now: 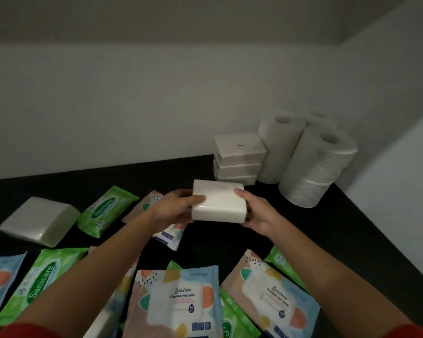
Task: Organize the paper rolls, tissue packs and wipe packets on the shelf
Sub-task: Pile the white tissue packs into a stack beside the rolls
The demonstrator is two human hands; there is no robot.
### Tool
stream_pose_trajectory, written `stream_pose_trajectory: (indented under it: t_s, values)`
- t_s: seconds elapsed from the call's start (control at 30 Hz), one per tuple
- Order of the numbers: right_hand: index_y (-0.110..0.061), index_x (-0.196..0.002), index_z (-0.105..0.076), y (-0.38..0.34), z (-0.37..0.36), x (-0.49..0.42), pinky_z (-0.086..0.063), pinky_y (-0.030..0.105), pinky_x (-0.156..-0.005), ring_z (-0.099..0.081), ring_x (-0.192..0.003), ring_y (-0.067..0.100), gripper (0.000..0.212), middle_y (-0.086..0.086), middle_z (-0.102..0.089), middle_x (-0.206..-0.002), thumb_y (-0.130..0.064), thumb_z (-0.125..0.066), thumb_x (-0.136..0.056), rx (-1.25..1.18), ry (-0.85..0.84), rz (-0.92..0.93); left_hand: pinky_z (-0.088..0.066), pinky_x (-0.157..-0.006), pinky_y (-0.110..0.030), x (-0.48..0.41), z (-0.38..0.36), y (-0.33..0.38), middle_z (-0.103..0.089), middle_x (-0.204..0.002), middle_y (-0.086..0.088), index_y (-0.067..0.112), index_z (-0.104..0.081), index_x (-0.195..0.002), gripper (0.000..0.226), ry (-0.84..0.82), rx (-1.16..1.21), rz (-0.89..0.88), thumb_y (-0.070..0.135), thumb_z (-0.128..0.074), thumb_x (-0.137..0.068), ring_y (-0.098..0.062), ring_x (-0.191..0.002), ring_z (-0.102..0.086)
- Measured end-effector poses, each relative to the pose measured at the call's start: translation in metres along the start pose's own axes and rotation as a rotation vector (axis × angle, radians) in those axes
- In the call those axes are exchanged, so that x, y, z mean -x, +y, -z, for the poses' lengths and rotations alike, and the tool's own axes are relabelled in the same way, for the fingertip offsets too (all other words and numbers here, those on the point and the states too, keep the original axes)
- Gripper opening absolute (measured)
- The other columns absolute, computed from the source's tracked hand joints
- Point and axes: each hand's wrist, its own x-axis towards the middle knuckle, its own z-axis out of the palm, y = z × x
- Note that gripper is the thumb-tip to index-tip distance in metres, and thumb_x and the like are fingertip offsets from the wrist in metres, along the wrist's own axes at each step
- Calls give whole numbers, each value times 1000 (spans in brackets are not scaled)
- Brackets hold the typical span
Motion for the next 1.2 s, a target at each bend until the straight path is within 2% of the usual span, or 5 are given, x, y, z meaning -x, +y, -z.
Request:
stream_pose_trajectory:
  t_s: [0.13, 0.23, 0.33, 0.67, 1.2]
  values:
    - [-12, -114, -57, 0, 6, -7, -55, 37, -69, -64, -89, 23, 35, 9, -66, -100, -35, -64, -88, 42, 105, 52, -55, -86, -37, -11, -18, -2, -57, -119, -12, 10, -33, -143, 68, -14, 55, 9, 24, -66, -86, -27, -105, -61]
    - [-10, -127, -52, -15, 50, -28, -52, 43, -91, -62, -100, 25, 46, 10, -63, -111, -41, -56, -92, 196, 215, 108, -56, -80, -34, -41, -71, 10, -58, -111, -10, 8, -33, -142, 65, -11, 84, 21, 22, -65, -87, -26, -101, -62]
    - [-12, -137, -47, -13, 59, -32, -46, 42, -100, -57, -110, 25, 49, 9, -58, -124, -37, -51, -95, 325, 211, 136, -55, -81, -33, -45, -83, 9, -58, -105, -7, 8, -35, -141, 60, 10, 90, 17, 21, -62, -90, -25, -101, -61]
    - [-18, -142, -43, -11, 62, -35, -40, 42, -107, -52, -119, 24, 44, 6, -54, -134, -13, -45, -98, 407, 136, 204, -51, -90, -34, -65, -87, 5, -56, -128, -10, 12, -45, -138, 51, 131, -74, -16, 21, -61, -91, -24, -112, -57]
    - [-20, -146, -35, -11, 61, -38, -38, 26, -98, -48, -121, 19, 46, 6, -50, -137, -16, -44, -100, 493, 94, 276, -49, -92, -35, -71, -83, 6, -55, -130, -11, 13, -46, -137, 46, 161, -109, -24, 23, -56, -93, -25, -113, -57]
